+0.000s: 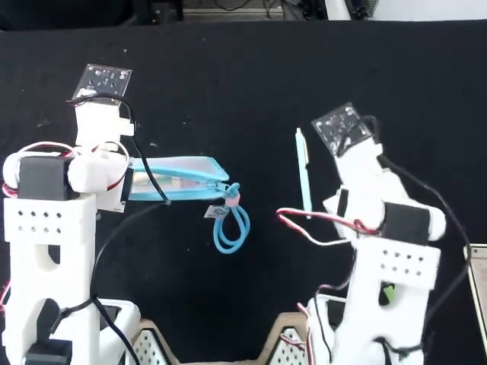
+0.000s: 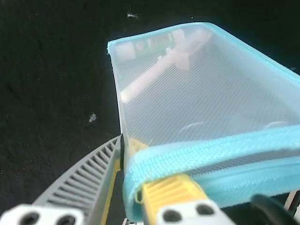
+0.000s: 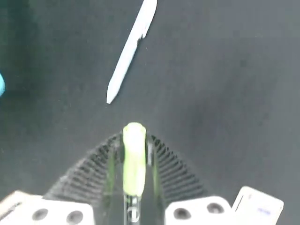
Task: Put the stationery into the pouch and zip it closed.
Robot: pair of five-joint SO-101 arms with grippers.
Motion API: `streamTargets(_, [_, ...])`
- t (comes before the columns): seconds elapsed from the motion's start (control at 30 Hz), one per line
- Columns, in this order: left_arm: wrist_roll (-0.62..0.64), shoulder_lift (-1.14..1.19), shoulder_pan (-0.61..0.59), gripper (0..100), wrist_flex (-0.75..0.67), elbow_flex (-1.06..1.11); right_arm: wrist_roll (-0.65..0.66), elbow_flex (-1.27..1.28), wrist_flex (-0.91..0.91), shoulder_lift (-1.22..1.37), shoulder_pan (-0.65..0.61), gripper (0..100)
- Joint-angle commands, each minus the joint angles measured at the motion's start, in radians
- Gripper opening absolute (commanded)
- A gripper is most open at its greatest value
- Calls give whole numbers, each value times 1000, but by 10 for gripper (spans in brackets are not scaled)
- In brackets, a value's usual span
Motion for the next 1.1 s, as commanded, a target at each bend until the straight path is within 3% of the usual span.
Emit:
streamTargets(0.0, [-5, 11, 4, 30, 5, 13, 100, 139, -255, 56, 149, 11])
streamTargets(0.13, [-5, 11, 4, 30, 5, 10, 206, 308, -583, 174, 290, 11])
streamTargets(0.3, [-5, 11, 5, 30, 5, 8, 252, 403, -727, 325, 330, 11])
streamTargets(0.47, [-5, 11, 5, 30, 5, 10, 250, 298, -669, 492, 364, 12])
streamTargets(0.67, [-5, 11, 5, 30, 5, 10, 250, 10, -342, 737, 362, 20])
streamTargets(0.77, [-5, 11, 5, 30, 5, 10, 250, -116, -218, 829, 362, 83])
streamTargets(1.07, [-5, 11, 4, 30, 5, 8, 253, -159, -184, 825, 364, 90])
